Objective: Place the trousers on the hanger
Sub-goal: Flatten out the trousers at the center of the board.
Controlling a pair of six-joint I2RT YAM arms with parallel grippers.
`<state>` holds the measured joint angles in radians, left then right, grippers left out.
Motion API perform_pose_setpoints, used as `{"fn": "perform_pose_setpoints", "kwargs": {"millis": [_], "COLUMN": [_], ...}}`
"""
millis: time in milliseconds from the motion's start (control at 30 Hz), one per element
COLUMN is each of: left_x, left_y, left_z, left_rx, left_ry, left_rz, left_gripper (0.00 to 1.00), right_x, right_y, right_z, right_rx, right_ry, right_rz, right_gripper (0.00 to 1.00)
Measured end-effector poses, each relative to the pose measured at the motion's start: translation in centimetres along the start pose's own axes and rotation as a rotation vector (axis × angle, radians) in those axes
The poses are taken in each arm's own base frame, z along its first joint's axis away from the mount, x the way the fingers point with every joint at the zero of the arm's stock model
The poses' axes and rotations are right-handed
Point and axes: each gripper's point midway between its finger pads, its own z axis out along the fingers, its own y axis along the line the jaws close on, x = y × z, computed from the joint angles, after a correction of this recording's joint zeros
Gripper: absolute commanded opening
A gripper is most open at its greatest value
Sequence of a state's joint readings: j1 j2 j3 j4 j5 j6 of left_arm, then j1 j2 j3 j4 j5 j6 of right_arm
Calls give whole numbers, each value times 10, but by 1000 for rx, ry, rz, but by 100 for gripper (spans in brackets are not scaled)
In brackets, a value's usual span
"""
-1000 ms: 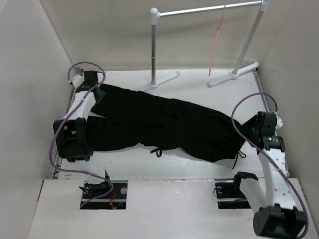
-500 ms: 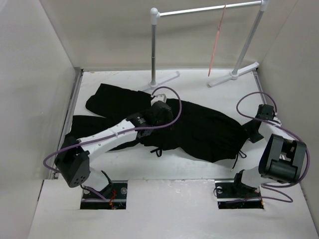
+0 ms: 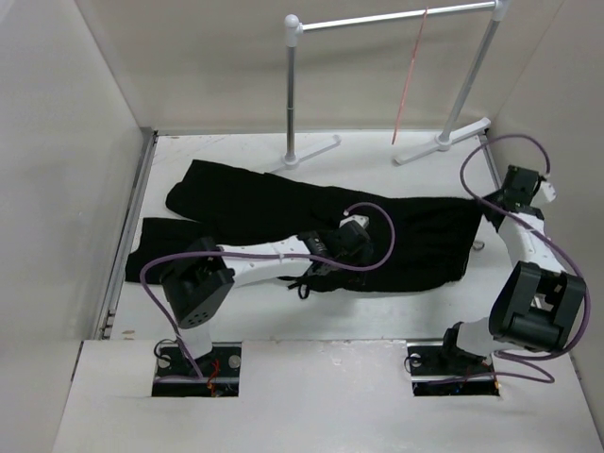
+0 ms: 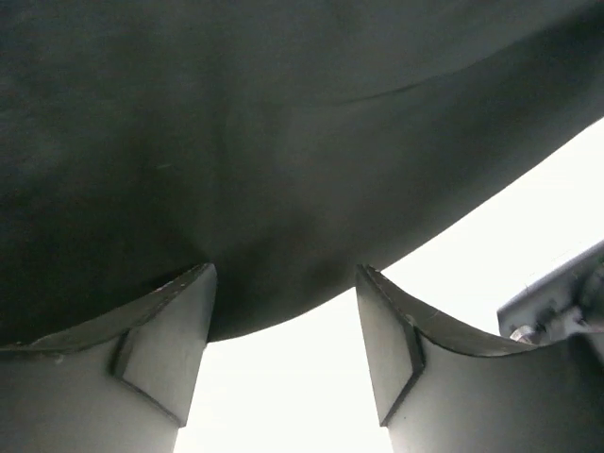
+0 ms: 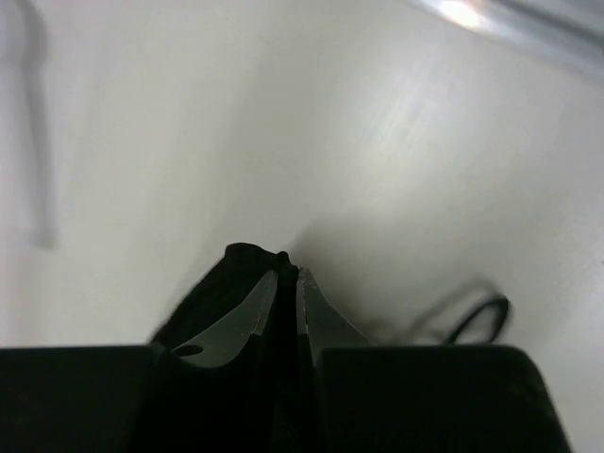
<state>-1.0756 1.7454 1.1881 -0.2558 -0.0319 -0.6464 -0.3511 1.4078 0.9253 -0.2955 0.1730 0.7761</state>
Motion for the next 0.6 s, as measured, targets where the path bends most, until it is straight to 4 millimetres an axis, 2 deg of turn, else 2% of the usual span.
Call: {"fn": "perform_pose_setpoints", "kwargs": {"millis": [100, 167, 267, 333, 400, 433, 500, 533, 600], "left_x": [4, 8, 14, 17, 16, 13, -2, -15, -52], "left_y": [3, 4, 1, -6, -11, -14, -19, -20, -9], "left_z": [14, 19, 15, 11, 0, -9, -31, -45, -77], "left_rx": [-27, -42, -47, -37, -26, -15, 20, 39, 68], "left_ry": [26, 45, 61, 64, 59, 49, 4, -34, -137], "left_rz": [0, -3, -8, -14, -27, -36, -63, -85, -156], "left_gripper": [51, 51, 56, 61, 62, 62, 62, 62, 62], "right_x": [-43, -64, -71, -59, -38, -29, -14, -7, -1], "right_y": [51, 85, 115, 118, 105, 98, 79, 70, 58], "right_z": [-7, -2, 26, 48, 60, 59, 46, 32, -1], "right_rx": [-114, -174, -207, -196, -154, -136, -100, -88, -93], "right_ry": [-105, -150, -159, -125, -72, -54, -34, -33, -56], "right_rz": [9, 8, 2, -17, -37, -45, -62, -72, -84], "right_gripper": [17, 24, 64, 77, 78, 77, 73, 65, 41]}}
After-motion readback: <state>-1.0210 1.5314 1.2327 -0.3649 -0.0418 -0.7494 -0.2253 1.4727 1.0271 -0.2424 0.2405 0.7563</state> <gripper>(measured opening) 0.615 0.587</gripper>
